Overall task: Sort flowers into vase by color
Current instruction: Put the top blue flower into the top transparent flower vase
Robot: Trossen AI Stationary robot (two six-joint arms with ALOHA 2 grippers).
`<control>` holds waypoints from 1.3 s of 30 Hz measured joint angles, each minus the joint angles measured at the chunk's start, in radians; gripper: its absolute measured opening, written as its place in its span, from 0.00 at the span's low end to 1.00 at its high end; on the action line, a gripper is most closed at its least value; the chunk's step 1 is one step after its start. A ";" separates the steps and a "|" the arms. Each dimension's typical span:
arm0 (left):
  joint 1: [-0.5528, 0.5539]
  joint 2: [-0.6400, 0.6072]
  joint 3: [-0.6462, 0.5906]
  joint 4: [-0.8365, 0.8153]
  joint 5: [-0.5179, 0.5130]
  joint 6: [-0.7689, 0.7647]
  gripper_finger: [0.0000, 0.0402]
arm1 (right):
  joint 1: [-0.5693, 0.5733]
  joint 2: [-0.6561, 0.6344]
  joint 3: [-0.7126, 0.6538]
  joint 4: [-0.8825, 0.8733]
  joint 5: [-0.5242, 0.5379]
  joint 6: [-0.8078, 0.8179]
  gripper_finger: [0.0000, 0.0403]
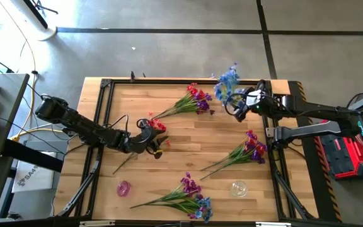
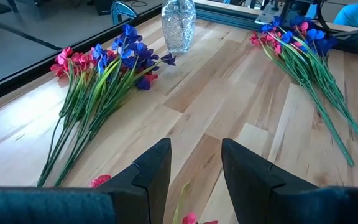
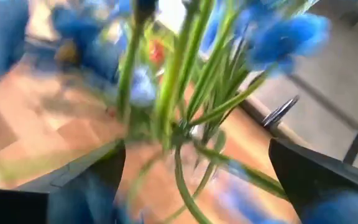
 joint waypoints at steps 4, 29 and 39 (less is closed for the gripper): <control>0.000 0.000 0.000 0.000 0.000 -0.001 0.33 | -0.046 -0.001 0.044 -0.092 -0.024 0.084 0.94; 0.000 -0.276 -0.001 -0.337 0.108 -0.183 0.33 | 0.102 -0.028 0.181 -0.071 -0.084 0.073 0.86; 0.030 -0.128 0.006 -0.050 0.082 -0.059 0.33 | 0.137 -0.056 0.091 -0.150 0.032 0.020 0.86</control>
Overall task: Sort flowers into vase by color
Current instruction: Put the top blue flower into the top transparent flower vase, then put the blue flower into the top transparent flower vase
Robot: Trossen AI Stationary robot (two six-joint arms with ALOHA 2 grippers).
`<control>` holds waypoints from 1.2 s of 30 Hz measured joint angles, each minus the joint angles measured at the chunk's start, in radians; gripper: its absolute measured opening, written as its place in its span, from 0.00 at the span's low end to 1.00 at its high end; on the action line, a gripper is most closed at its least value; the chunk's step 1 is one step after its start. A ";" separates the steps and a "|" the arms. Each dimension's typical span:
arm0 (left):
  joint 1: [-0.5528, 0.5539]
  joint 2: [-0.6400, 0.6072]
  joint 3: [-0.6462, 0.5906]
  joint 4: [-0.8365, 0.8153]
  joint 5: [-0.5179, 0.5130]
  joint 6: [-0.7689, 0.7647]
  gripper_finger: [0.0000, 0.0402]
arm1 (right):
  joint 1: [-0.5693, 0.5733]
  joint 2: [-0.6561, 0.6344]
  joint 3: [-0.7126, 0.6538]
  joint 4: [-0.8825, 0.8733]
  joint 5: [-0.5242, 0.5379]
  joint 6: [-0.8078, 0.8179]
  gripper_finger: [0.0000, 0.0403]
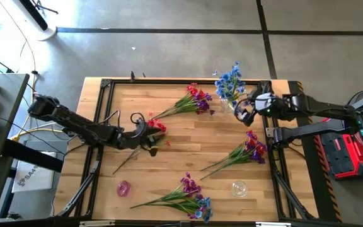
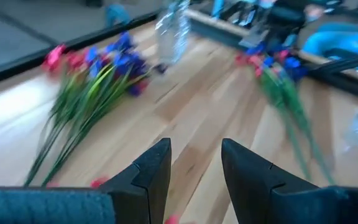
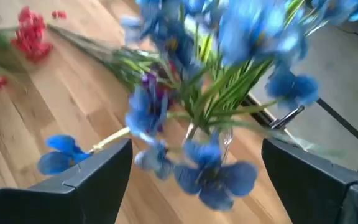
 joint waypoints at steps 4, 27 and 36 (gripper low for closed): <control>0.071 0.068 0.097 0.068 0.140 0.106 0.31 | 0.008 -0.025 -0.044 -0.047 -0.042 0.087 0.86; 0.029 0.142 0.757 -0.795 0.772 0.081 0.24 | -0.014 -0.024 0.025 -0.115 -0.457 0.687 0.86; -0.192 0.379 0.772 -0.655 0.652 -0.070 0.21 | 0.078 0.034 0.025 -0.108 -0.485 0.407 0.86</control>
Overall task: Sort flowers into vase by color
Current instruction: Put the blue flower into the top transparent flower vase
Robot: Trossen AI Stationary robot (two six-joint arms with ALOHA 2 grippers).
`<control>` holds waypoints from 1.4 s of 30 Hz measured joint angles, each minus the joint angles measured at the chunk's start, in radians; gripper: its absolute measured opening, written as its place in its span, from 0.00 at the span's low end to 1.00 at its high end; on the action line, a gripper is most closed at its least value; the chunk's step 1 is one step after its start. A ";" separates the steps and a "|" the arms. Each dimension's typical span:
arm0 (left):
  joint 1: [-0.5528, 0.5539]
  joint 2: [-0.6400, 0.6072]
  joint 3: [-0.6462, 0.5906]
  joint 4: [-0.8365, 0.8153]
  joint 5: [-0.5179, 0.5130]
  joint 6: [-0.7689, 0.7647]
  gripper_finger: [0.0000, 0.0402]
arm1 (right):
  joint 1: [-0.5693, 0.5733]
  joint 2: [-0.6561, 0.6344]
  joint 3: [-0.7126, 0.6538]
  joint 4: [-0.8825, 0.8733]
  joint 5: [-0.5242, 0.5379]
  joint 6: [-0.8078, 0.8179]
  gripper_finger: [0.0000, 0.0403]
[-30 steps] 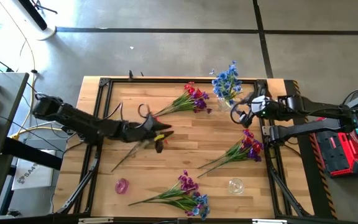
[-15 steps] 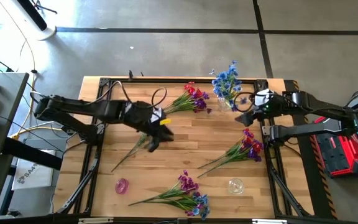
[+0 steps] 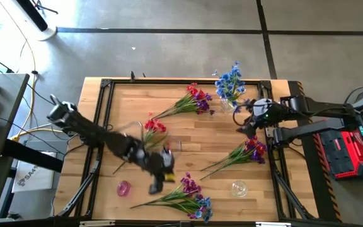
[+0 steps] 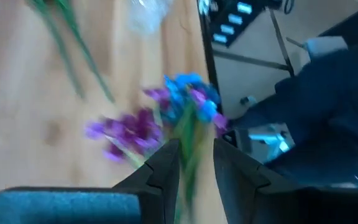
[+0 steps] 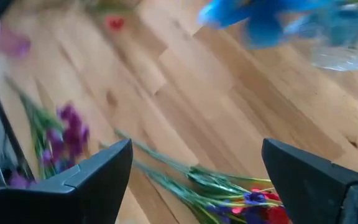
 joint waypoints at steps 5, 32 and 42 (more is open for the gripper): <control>-0.090 0.162 0.110 -0.004 0.040 -0.183 0.21 | 0.071 0.037 0.000 0.000 -0.035 -0.073 0.86; -0.236 0.512 0.297 -0.269 -0.064 -0.227 0.38 | 0.459 0.212 0.000 0.037 0.157 0.408 0.86; -0.211 0.538 0.296 -0.291 -0.131 -0.239 0.41 | 0.504 0.226 0.000 0.021 0.182 0.460 0.86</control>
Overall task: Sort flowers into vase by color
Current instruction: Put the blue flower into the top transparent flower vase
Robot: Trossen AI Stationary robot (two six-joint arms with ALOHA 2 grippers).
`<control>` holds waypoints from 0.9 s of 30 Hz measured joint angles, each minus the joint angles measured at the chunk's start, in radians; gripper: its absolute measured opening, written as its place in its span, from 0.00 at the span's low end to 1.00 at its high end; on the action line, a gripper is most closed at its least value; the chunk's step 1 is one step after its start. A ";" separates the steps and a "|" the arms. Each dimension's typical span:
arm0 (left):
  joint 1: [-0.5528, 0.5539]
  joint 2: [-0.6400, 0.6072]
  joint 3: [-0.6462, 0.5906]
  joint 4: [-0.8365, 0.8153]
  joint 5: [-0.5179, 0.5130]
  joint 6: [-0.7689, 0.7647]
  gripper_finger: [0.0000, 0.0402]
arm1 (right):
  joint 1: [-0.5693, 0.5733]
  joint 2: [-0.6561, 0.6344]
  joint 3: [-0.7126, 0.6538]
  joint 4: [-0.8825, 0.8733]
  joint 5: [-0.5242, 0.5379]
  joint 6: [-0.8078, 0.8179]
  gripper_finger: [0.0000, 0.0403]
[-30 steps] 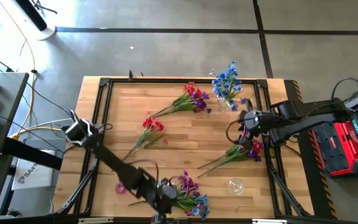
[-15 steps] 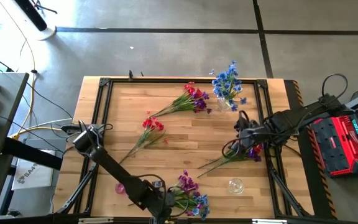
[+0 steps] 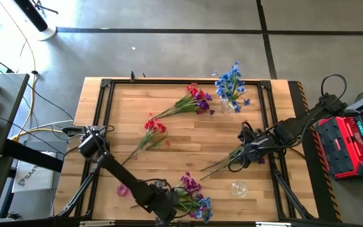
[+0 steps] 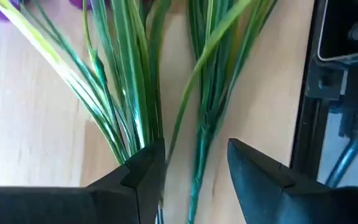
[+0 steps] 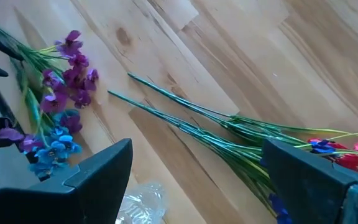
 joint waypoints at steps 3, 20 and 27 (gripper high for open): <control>0.005 0.000 0.000 0.019 -0.001 0.028 0.41 | 0.000 0.000 0.000 -0.002 -0.001 0.008 0.86; -0.021 0.045 0.002 0.031 -0.006 0.044 0.33 | 0.000 0.000 0.000 -0.025 0.008 0.004 0.86; 0.006 0.020 0.032 -0.103 -0.038 -0.028 0.26 | -0.001 0.000 0.000 -0.033 0.023 0.004 0.86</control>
